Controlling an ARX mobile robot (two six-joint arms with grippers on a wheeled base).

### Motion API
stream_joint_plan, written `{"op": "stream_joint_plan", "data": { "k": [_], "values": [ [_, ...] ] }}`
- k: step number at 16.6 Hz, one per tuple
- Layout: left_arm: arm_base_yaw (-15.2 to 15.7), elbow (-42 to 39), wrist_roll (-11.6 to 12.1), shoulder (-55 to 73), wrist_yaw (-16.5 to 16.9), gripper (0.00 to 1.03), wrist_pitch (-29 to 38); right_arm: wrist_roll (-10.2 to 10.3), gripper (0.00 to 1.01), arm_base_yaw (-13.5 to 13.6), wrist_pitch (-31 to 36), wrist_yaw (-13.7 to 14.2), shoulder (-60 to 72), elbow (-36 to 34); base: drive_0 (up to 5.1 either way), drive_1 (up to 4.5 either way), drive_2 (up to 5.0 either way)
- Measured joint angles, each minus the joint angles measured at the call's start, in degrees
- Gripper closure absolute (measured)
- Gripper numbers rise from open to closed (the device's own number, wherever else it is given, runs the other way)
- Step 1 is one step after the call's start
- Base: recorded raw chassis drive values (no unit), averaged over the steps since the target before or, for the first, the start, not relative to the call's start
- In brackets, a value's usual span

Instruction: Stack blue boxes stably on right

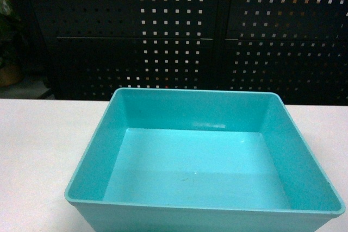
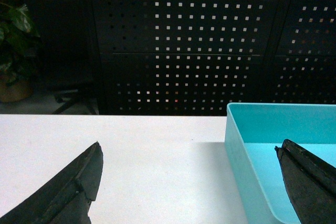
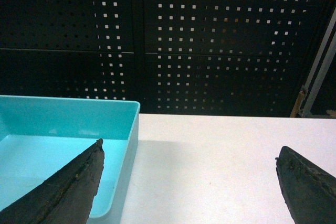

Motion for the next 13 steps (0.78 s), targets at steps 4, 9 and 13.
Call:
{"op": "stream_joint_plan", "data": {
  "k": [4,9,13],
  "values": [
    [0.0,0.0,0.0,0.0,0.0,0.05,0.0,0.0,0.03,0.0,0.02,0.0,0.0,0.0,0.0,0.0,0.0],
    [0.0,0.0,0.0,0.0,-0.02,0.05,0.0,0.0,0.03,0.0,0.0,0.0,0.0,0.0,0.0,0.0,0.0],
    [-0.44,0.0,0.15,0.0,-0.55,0.05,0.17,0.0,0.03,0.0,0.0,0.0,0.0,0.0,0.0,0.0,0.0]
  ]
}}
